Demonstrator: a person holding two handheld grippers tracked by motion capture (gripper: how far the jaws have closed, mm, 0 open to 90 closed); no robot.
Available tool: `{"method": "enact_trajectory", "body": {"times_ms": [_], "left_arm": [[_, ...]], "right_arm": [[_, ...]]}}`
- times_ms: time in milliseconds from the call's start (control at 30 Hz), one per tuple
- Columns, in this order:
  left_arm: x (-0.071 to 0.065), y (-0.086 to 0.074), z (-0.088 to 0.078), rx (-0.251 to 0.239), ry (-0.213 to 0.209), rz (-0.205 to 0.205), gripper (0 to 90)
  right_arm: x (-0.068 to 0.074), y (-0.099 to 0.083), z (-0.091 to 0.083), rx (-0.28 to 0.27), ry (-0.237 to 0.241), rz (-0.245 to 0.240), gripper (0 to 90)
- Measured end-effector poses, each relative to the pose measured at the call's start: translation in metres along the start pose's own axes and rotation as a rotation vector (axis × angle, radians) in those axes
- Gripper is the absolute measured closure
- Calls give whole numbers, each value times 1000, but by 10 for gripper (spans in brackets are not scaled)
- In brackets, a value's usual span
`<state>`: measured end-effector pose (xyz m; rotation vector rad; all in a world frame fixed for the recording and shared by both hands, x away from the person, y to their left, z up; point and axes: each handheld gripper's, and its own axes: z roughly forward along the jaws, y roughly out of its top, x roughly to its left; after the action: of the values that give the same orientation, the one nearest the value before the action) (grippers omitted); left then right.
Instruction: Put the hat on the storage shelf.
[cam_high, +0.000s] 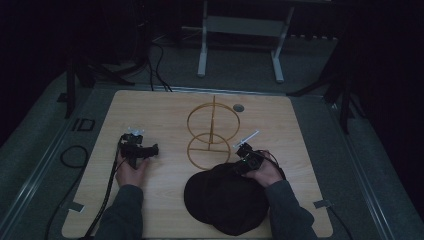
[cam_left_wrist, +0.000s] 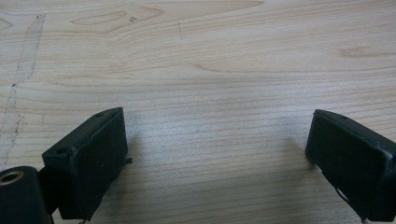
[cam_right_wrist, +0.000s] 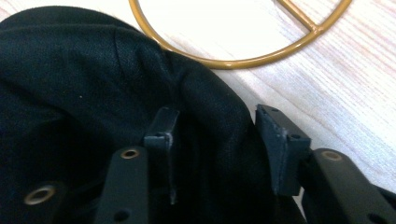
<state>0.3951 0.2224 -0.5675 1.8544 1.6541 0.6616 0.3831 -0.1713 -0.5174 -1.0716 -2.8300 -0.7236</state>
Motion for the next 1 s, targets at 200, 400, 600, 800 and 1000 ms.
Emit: {"method": "enact_trajectory", "body": {"times_ms": [200, 400, 600, 800, 1000], "left_arm": [[0, 0, 0, 0, 0, 0, 53], [0, 0, 0, 0, 0, 0, 53], [0, 0, 0, 0, 0, 0, 53], [0, 0, 0, 0, 0, 0, 53], [0, 0, 0, 0, 0, 0, 53]], "right_arm": [[-8, -2, -4, 0, 70, 17, 700], [-13, -5, -6, -3, 138, 21, 732], [-11, -5, -8, 31, 175, 14, 742], [-6, -4, -7, 43, 132, -42, 655], [-3, -4, -11, 54, 85, -66, 513]]}}
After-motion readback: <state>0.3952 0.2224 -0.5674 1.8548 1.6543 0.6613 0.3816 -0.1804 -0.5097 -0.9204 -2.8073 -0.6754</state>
